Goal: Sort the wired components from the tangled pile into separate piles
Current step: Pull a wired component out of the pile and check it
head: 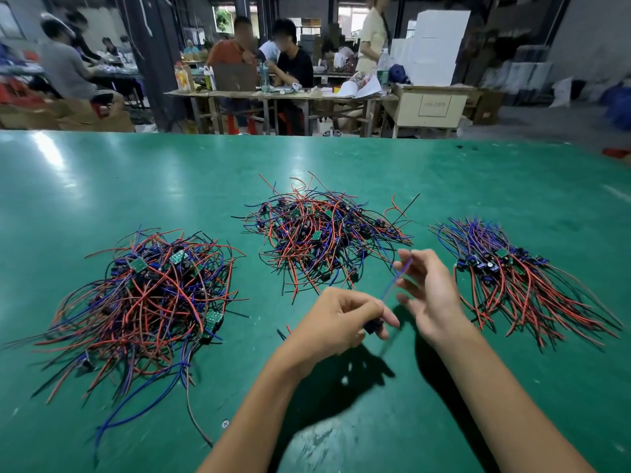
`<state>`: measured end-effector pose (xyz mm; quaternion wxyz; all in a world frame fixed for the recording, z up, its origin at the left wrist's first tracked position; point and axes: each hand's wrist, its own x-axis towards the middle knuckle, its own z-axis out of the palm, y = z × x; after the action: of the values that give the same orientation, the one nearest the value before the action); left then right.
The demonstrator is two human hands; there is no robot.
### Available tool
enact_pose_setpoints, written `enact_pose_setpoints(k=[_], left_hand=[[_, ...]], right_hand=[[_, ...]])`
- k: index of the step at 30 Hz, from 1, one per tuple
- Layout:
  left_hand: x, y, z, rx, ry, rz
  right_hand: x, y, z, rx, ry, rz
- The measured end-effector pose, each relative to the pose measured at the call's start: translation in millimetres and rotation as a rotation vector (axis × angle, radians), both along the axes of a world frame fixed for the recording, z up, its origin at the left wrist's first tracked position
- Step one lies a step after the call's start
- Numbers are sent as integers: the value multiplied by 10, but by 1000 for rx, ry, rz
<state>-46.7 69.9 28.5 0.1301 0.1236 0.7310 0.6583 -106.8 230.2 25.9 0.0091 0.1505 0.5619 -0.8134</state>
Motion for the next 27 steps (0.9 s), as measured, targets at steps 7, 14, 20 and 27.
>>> enact_pose_setpoints(k=[7,14,20,27], left_hand=[[-107,-164,89,336,-17,304],[-164,-299,47,446,8,520],[-175,-342,34,575,-16,501],[-180,-376,49,607,22,667]], right_hand=[[116,-213,-87,506,302,221],[273,-467,-129,298,357,556],[272,-417,-72,330,322,666],[279,-284,76,447,414,600]])
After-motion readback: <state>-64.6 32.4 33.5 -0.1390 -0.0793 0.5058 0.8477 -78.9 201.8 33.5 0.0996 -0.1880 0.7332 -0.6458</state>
